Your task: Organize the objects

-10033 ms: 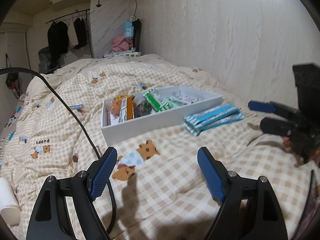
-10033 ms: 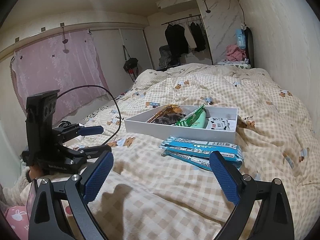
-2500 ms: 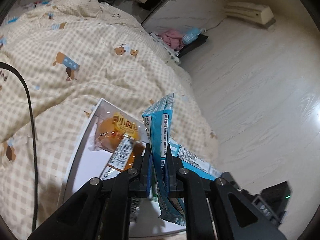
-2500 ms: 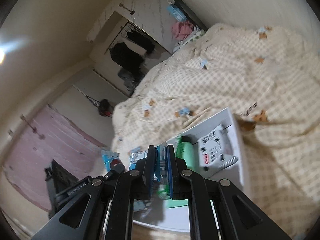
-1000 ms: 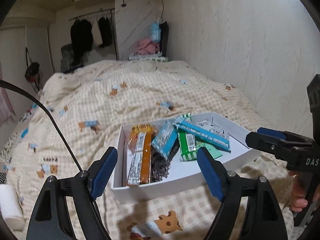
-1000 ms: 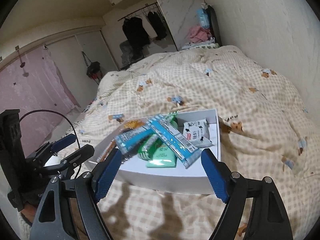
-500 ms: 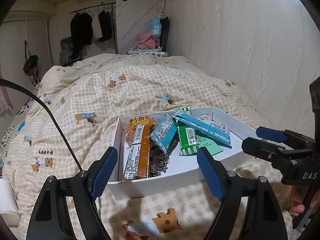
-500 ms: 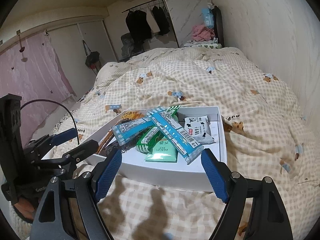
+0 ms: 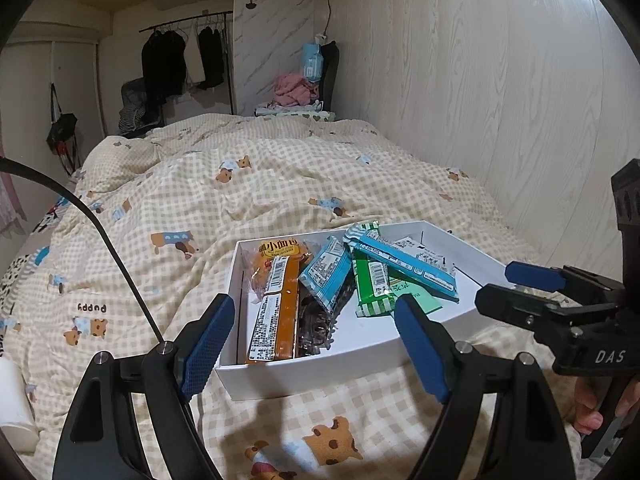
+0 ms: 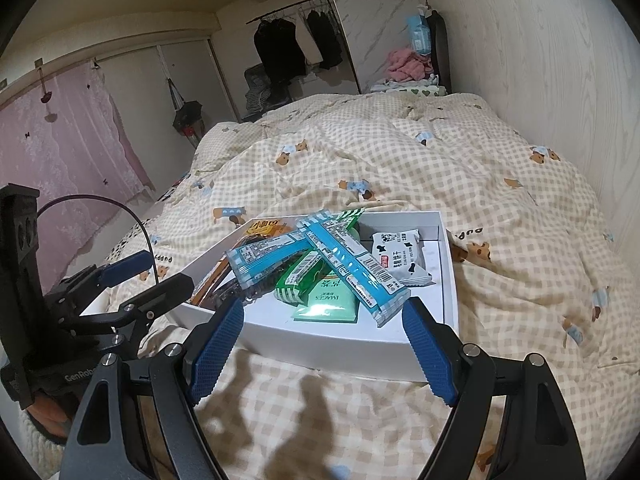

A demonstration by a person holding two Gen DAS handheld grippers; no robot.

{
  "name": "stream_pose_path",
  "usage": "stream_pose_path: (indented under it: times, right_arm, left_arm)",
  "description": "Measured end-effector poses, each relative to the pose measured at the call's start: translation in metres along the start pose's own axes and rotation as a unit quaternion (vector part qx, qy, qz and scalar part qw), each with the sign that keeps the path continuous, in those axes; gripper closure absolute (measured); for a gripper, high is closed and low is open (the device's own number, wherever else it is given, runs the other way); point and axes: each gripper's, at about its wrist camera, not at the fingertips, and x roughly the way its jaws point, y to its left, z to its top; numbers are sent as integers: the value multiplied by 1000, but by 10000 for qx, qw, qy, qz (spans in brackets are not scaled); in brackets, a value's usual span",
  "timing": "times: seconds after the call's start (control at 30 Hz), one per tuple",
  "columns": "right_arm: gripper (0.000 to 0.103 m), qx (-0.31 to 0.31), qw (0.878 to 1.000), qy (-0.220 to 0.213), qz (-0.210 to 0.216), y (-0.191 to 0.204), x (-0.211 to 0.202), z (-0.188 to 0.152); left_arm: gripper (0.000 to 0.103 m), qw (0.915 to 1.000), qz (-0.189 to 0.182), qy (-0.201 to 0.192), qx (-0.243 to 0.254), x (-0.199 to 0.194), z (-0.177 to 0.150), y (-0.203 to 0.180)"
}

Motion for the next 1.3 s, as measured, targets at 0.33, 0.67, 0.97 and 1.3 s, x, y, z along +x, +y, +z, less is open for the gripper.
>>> stream_pose_path:
  times: [0.33,0.67,0.97,1.3]
  right_arm:
    - [0,-41,10000,-69,-12,2,-3,-1]
    - [0,-65,10000,-3,38,3,0,-2]
    - [0,-67,10000,0,39,3,0,-2]
    - [0,-65,10000,-1,38,3,0,-2]
  left_arm:
    - [0,9999,105,-80,-6,-5,0,1]
    - [0,9999,139,-20,85,-3,0,-3]
    - [0,9999,108,18,76,1,0,-2]
    - [0,9999,97,51,84,3,-2,-3]
